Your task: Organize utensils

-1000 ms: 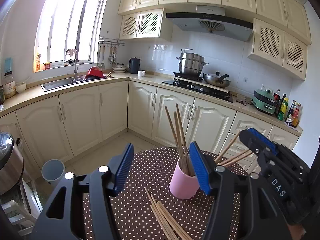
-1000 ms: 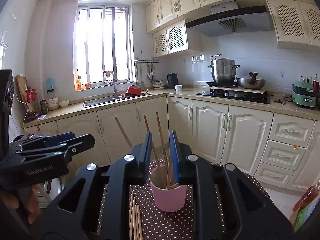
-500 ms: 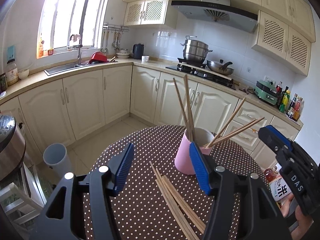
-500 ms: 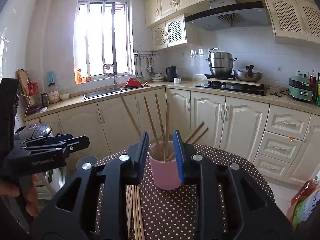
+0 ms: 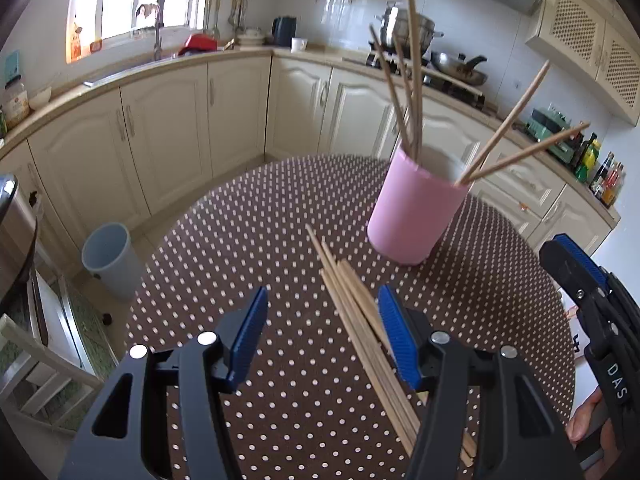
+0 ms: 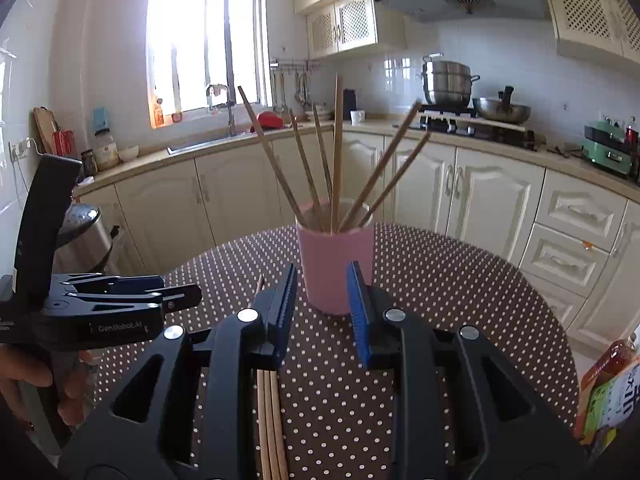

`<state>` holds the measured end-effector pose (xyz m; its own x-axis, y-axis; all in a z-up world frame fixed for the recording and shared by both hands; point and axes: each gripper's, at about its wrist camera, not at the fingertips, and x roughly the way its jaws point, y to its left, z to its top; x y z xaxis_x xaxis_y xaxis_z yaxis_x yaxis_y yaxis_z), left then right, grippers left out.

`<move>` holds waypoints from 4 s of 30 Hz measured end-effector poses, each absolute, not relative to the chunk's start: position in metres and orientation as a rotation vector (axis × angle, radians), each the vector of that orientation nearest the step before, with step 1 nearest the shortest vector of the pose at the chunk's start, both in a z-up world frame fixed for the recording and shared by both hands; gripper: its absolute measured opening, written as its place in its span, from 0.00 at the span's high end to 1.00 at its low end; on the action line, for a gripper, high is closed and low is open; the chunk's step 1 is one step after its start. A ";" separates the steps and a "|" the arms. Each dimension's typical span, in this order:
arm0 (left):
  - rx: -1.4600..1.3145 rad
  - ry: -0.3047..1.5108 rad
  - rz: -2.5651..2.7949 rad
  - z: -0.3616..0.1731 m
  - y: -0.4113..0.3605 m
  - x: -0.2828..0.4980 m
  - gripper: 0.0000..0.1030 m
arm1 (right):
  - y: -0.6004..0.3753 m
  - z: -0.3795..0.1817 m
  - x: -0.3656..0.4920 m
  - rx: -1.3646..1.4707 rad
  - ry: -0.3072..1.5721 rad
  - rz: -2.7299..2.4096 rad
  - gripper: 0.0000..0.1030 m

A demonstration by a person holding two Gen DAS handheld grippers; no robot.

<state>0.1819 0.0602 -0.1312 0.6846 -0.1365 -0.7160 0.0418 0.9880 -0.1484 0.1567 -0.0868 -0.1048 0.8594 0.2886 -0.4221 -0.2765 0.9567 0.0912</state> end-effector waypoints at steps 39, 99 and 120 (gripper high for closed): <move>0.045 0.967 -0.054 -0.197 0.028 0.232 0.60 | -0.072 -0.175 0.213 0.044 0.782 0.408 0.72; -0.005 0.950 -0.158 -0.166 0.044 0.242 0.64 | -0.024 -0.148 0.240 -0.047 0.936 0.547 0.94; -0.007 0.935 -0.168 -0.166 0.037 0.256 0.94 | -0.039 -0.145 0.251 0.010 0.904 0.569 0.95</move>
